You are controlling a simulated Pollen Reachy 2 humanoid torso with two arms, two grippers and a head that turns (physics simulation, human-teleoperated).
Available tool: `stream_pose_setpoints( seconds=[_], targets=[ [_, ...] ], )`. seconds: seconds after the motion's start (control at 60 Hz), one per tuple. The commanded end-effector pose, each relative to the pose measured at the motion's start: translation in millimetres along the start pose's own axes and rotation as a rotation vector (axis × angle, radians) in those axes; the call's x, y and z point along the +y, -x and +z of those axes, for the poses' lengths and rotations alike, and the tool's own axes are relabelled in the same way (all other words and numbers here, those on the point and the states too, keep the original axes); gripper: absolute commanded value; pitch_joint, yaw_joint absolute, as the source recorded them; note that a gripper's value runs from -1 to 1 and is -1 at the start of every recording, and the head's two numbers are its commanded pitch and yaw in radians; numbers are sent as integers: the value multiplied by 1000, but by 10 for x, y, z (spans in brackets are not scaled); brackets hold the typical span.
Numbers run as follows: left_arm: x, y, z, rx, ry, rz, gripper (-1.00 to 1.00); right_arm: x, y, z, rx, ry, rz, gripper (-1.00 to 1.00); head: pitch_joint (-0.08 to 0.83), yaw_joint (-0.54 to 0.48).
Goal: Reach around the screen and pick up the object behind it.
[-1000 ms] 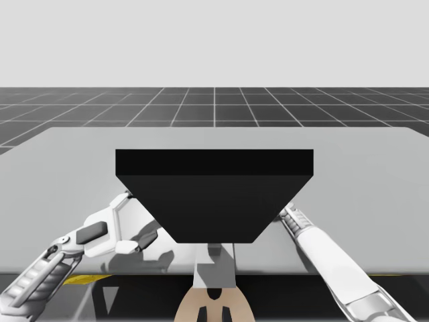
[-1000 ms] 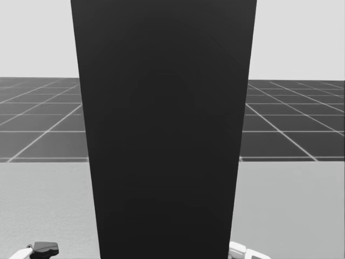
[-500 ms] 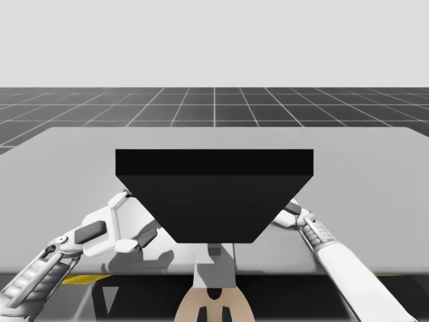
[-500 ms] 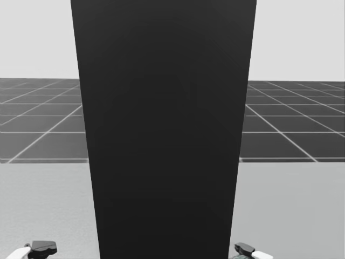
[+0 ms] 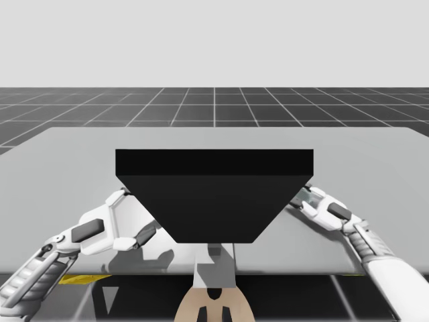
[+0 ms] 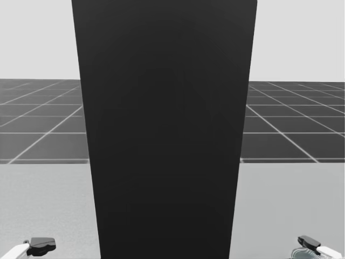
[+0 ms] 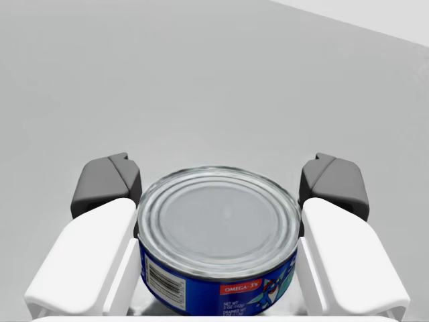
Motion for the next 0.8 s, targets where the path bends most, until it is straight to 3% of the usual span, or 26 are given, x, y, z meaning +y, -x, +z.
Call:
stream_pose_setpoints(
  seconds=[0.017,0.4,0.65,0.8],
  targets=[
    [3,-8,6,-1,-4,0,-1000,-217,-289,221,-168,56,53,1000,167,-26],
    [16,-22,2,3,-8,-3,-1000,-532,-1068,501,-297,200,186,1000,165,-28],
    [17,-26,-5,-1,-10,-2,-1000,-642,-1626,517,-406,348,279,1000,161,-29],
    [23,-37,-7,-5,-15,-2,-1000,-608,-1883,479,-478,398,307,1000,160,-29]
  ],
)
